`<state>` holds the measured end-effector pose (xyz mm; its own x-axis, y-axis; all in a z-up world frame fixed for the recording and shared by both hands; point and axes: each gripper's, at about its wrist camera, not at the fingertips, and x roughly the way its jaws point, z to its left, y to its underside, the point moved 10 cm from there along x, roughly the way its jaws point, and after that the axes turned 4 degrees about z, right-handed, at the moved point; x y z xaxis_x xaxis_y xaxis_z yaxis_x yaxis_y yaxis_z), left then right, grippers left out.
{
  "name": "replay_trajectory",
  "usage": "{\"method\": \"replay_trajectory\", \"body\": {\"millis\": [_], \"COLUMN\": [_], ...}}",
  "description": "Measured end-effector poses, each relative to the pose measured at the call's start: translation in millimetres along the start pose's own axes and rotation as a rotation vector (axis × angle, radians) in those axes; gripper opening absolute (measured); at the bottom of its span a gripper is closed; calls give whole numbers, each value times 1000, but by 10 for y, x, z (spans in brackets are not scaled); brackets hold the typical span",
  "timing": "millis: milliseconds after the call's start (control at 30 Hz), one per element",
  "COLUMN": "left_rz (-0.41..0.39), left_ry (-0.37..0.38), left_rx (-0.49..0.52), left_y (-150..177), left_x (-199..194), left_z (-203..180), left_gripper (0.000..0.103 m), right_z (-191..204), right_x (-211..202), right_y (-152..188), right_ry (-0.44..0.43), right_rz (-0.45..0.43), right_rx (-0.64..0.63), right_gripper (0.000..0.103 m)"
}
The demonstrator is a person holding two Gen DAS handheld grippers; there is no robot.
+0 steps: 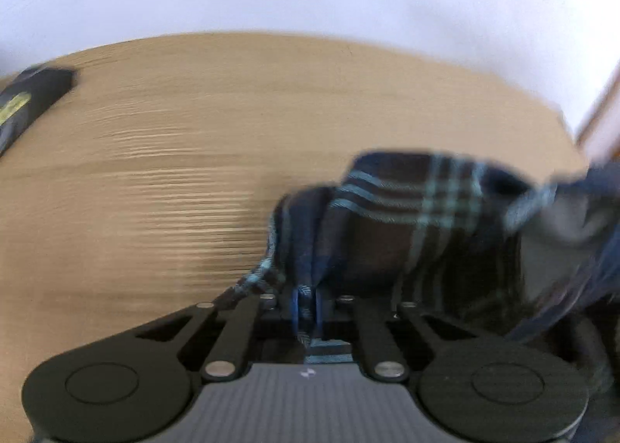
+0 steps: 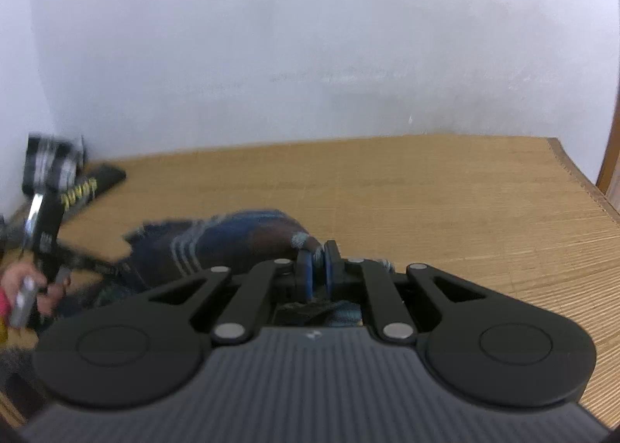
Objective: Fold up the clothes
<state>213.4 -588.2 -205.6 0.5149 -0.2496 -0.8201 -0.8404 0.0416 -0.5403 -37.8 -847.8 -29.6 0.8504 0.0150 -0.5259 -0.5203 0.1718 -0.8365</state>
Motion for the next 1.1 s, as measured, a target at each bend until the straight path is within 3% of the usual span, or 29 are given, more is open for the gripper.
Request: {"method": "replay_trajectory", "body": {"millis": [100, 200, 267, 367, 433, 467, 500, 567, 600, 667, 733, 833, 933, 1033, 1067, 1100], "left_rz": [-97, -133, -118, -70, -44, -46, -52, -56, -59, -63, -40, 15, 103, 149, 140, 147], "left_ry": [17, 10, -1, -83, -145, -147, -145, -135, -128, -109, -79, -68, -91, -77, -85, -59], "left_rx": [-54, 31, 113, 172, 162, 135, 102, 58, 46, 25, 2, -18, -35, -56, -44, 8], "left_y": [21, 92, 219, 393, 444, 430, 408, 316, 284, 211, 127, 189, 283, 413, 443, 471], "left_x": [-614, -1054, -1164, -1070, -982, -972, -975, -927, -911, -857, -698, -468, -133, 67, 79, 83], "left_z": [49, -90, -213, -228, -144, -81, -3, 146, 204, 318, 388, 446, 556, 599, 564, 489], "left_gripper": [8, 9, 12, 21, 23, 31, 36, 56, 60, 70, 72, 72, 70, 54, 39, 35], "right_z": [-136, -295, -294, -182, -196, -239, -304, -467, -553, -620, -636, -575, -394, -261, -245, -217], "right_x": [-419, -780, -762, -261, 225, 441, 629, 858, 954, 1076, 1185, 1381, 1759, 1840, 1965, 2098], "right_y": [-298, -688, -769, -589, -341, -232, -151, 10, 62, 82, 77, 10, 6, 110, 138, 175], "right_ry": [12, -28, -67, -90, -84, -61, -42, -12, -11, -72, -139, -205, -220, -190, -179, -165], "right_rz": [-158, -253, -211, -63, 48, 87, 122, 189, 214, 227, 233, 242, 263, 304, 319, 337], "right_rx": [79, 96, 33, -89, -139, -160, -173, -150, -110, -49, -2, 36, 10, -52, -72, -91], "right_gripper": [3, 3, 6, 10, 43, 46, 47, 47, 47, 48, 50, 62, 64, 64, 64, 64]}}
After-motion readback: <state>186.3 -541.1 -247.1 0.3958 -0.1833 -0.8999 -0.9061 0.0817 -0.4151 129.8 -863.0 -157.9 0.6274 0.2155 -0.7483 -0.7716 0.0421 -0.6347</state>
